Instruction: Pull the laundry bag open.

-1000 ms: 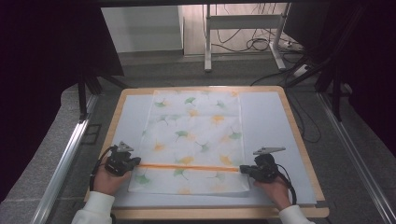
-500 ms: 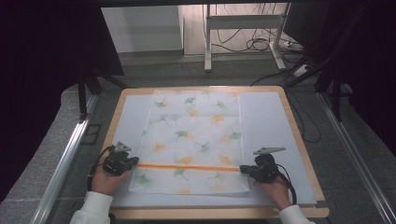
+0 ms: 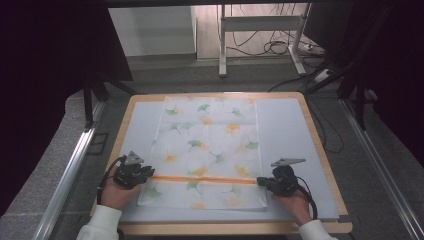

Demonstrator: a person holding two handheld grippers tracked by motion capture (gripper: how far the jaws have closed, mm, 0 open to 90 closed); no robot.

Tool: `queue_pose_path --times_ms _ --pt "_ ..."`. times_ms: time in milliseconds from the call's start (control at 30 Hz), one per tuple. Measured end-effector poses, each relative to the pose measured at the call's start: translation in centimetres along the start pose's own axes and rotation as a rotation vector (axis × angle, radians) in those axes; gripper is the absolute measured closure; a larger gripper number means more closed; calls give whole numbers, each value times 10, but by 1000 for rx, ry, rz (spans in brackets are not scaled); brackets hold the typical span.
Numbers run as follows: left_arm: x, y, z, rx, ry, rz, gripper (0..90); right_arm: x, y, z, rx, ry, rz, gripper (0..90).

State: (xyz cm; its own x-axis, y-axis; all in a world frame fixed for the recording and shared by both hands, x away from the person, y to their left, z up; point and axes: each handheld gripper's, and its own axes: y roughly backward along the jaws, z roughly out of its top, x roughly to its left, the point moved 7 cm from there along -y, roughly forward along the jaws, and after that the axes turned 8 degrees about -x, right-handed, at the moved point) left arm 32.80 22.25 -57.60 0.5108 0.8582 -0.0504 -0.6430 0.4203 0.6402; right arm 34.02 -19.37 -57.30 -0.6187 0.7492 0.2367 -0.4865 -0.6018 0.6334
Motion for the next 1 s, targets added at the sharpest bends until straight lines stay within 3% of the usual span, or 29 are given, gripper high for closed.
queue_pose_path --times_ms 100,267,433,633,867,1000 --pt "2 1 2 -25 31 3 682 3 1 0 -3 -3 30 772" --pt "4 7 8 -92 77 0 533 11 6 5 -41 46 60 670" --pt "4 12 11 -135 85 -17 482 8 13 11 -101 42 39 556" --pt "7 13 11 -140 74 -7 424 -15 25 17 -163 43 -47 467" --pt "21 14 1 -113 8 72 415 -54 45 13 -204 49 -151 444" --pt "31 18 -8 -110 37 77 412 -74 53 10 -212 40 -188 424"
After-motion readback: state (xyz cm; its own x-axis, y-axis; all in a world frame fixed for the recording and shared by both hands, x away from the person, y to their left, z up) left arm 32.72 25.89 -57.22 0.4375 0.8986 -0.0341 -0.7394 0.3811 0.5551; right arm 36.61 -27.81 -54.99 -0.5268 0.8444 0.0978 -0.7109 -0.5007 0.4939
